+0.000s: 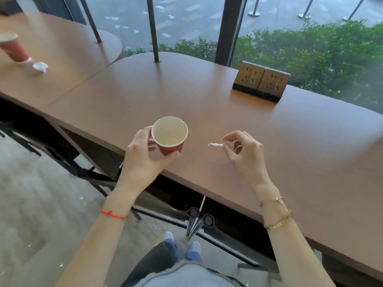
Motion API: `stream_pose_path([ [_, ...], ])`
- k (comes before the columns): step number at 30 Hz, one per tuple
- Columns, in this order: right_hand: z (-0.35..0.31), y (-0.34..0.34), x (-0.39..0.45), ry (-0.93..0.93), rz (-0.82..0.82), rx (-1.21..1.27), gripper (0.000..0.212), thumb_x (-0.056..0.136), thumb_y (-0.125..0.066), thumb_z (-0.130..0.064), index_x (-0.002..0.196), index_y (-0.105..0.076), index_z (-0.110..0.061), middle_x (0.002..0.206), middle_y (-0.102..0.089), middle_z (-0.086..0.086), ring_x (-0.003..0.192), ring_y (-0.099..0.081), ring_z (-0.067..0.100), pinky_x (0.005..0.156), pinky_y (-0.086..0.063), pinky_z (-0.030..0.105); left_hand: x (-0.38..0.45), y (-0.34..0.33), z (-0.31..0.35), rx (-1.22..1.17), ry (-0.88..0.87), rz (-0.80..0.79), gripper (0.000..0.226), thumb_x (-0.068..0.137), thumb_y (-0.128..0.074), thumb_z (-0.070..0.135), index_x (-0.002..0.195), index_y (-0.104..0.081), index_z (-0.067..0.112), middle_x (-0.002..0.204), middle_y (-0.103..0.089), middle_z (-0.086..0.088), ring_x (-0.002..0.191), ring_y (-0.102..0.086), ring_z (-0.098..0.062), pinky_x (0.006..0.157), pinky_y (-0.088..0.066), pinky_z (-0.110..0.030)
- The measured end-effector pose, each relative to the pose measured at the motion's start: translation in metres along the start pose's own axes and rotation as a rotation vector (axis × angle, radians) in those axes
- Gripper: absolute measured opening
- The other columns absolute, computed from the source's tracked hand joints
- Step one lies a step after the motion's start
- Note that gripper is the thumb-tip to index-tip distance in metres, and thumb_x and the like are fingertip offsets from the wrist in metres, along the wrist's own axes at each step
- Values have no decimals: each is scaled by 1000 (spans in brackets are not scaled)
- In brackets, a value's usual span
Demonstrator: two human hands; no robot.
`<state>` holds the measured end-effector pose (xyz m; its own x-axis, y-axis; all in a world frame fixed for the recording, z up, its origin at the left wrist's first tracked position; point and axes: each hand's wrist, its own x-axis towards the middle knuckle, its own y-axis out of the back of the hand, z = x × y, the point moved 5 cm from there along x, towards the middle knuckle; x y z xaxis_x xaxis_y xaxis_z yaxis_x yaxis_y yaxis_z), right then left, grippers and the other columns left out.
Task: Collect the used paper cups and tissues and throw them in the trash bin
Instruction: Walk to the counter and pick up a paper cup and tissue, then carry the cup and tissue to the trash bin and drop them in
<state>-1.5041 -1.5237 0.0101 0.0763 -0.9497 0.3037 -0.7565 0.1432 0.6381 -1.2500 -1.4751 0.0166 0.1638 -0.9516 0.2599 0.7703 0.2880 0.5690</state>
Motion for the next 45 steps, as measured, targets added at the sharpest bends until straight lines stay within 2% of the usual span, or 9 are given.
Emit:
stream_pose_path([
  [10, -131, -148, -11, 255, -321, 158, 14, 86, -59, -10, 90, -62, -23, 87, -64, -9, 71, -55, 9, 61, -42, 9, -106, 161, -97, 128, 283, 348, 68, 65, -83, 41, 122, -49, 24, 112, -62, 11, 95, -61, -2, 73, -40, 2],
  [16, -247, -275, -48, 445, -521, 185, 14, 90, -60, -16, 101, -61, -24, 94, -60, -13, 79, -55, -2, 62, -42, 3, -182, 267, -170, 188, 469, 566, 67, 66, -83, 40, 120, -49, 22, 112, -65, 5, 96, -65, -13, 79, -52, -27],
  [21, -352, -378, -101, 595, -698, 235, 16, 88, -62, -16, 102, -59, -25, 84, -54, -18, 73, -54, 3, 65, -42, 8, -257, 367, -224, 258, 607, 719, 62, 66, -84, 37, 114, -48, 26, 109, -64, 8, 93, -63, -9, 72, -44, -10],
  [23, -393, -415, -122, 647, -754, 259, 16, 87, -62, -15, 100, -60, -23, 81, -51, -22, 73, -53, 0, 65, -39, 4, -290, 405, -243, 296, 667, 795, 62, 65, -85, 37, 114, -48, 25, 109, -62, 8, 92, -63, -10, 73, -46, -16],
  [26, -445, -463, -152, 722, -851, 296, 17, 86, -64, -14, 99, -60, -23, 84, -52, -24, 75, -54, 0, 66, -39, 3, -339, 447, -266, 332, 763, 901, 62, 65, -85, 37, 113, -46, 27, 108, -61, 11, 90, -62, -7, 70, -44, -13],
  [29, -490, -512, -177, 790, -952, 318, 17, 86, -63, -15, 100, -60, -24, 85, -55, -20, 76, -55, 2, 66, -40, 4, -378, 478, -287, 361, 868, 995, 58, 65, -85, 37, 105, -45, 28, 103, -62, 9, 87, -62, -9, 69, -44, -24],
  [35, -583, -616, -228, 916, -1111, 328, 19, 85, -64, -14, 98, -60, -27, 83, -55, -19, 76, -55, 0, 66, -39, 3, -436, 538, -334, 355, 1031, 1183, 55, 64, -85, 37, 100, -44, 30, 98, -61, 12, 84, -61, -2, 67, -44, -23],
  [42, -722, -746, -289, 1072, -1258, 394, 20, 85, -64, -14, 100, -62, -26, 86, -59, -16, 74, -57, 4, 66, -43, 9, -475, 651, -394, 378, 1134, 1425, 56, 64, -86, 34, 105, -47, 31, 98, -58, 27, 85, -55, 22, 66, -35, 2],
  [45, -797, -797, -320, 1170, -1300, 441, 18, 85, -64, -13, 99, -62, -25, 85, -58, -17, 73, -57, 3, 66, -41, 7, -496, 704, -414, 413, 1196, 1539, 57, 64, -87, 31, 106, -48, 25, 99, -61, 16, 86, -60, 6, 67, -37, -5],
])
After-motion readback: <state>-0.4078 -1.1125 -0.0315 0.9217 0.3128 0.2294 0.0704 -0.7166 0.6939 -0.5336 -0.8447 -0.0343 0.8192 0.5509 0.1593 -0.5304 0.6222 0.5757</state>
